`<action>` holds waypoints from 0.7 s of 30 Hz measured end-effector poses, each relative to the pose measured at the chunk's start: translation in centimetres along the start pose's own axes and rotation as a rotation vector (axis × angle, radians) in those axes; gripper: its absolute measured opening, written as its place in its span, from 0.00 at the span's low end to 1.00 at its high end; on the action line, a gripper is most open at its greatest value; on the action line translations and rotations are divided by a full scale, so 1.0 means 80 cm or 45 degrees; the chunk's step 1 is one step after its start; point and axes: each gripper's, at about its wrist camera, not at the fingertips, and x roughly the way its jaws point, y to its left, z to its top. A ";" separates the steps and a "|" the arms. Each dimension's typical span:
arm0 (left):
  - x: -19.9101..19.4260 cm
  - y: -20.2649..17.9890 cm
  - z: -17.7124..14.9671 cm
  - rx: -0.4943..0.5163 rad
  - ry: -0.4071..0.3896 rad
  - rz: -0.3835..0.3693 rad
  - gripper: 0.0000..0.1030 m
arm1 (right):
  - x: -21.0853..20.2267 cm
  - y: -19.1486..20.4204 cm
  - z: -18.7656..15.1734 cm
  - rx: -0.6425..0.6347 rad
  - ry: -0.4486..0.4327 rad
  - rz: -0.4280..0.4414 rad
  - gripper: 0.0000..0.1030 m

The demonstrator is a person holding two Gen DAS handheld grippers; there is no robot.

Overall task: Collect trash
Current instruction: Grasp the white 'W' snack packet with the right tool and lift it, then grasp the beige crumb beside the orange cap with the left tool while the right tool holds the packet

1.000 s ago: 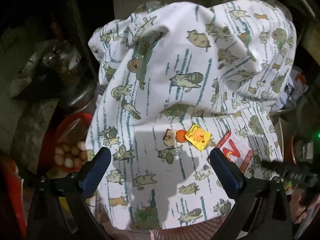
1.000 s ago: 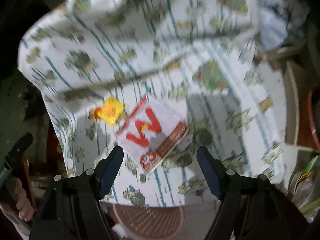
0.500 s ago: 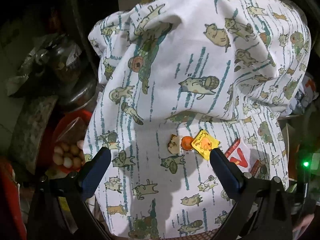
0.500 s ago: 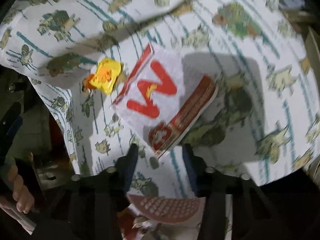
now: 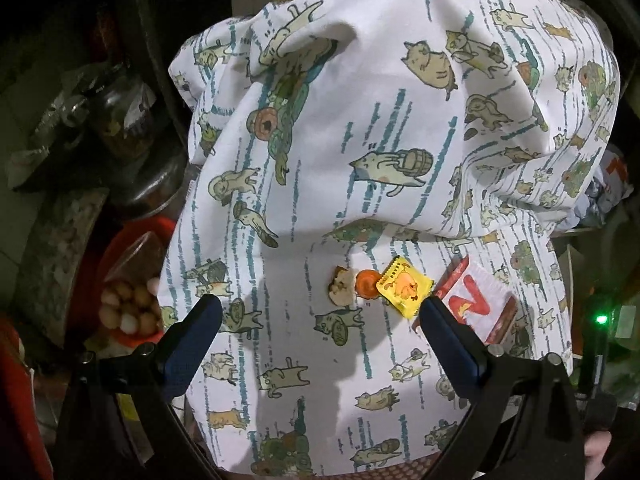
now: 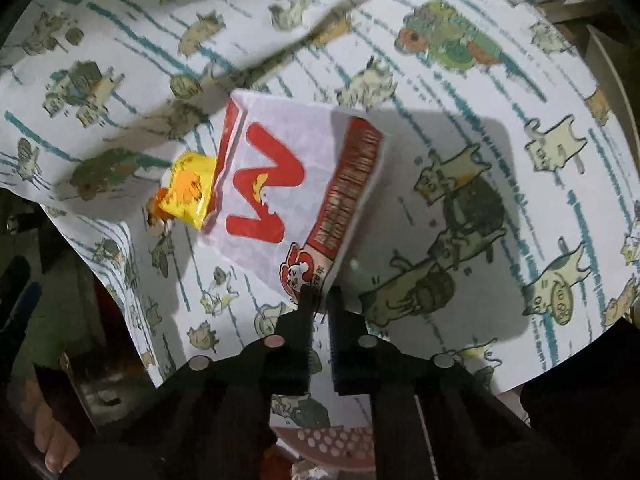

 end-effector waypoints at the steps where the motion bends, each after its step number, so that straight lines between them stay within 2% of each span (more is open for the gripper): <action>1: 0.000 0.000 0.001 0.001 0.002 -0.004 0.95 | -0.008 0.004 0.000 -0.031 -0.036 -0.006 0.02; 5: 0.000 0.005 0.001 -0.018 0.009 -0.018 0.95 | -0.048 0.022 -0.003 -0.175 -0.223 -0.040 0.01; 9: -0.004 0.005 -0.001 -0.010 -0.012 0.006 0.95 | -0.096 0.050 -0.019 -0.401 -0.465 -0.132 0.01; 12: -0.007 0.002 -0.001 -0.006 -0.024 -0.014 0.95 | -0.121 0.062 -0.034 -0.517 -0.591 -0.214 0.01; 14: -0.005 0.000 0.000 -0.019 -0.008 -0.068 0.95 | -0.128 0.064 -0.038 -0.529 -0.618 -0.225 0.01; 17: 0.005 -0.003 0.000 -0.069 0.061 -0.215 0.95 | -0.131 0.058 -0.039 -0.508 -0.617 -0.223 0.01; 21: 0.031 -0.026 0.002 -0.009 0.103 -0.246 0.90 | -0.132 0.055 -0.034 -0.507 -0.677 -0.327 0.01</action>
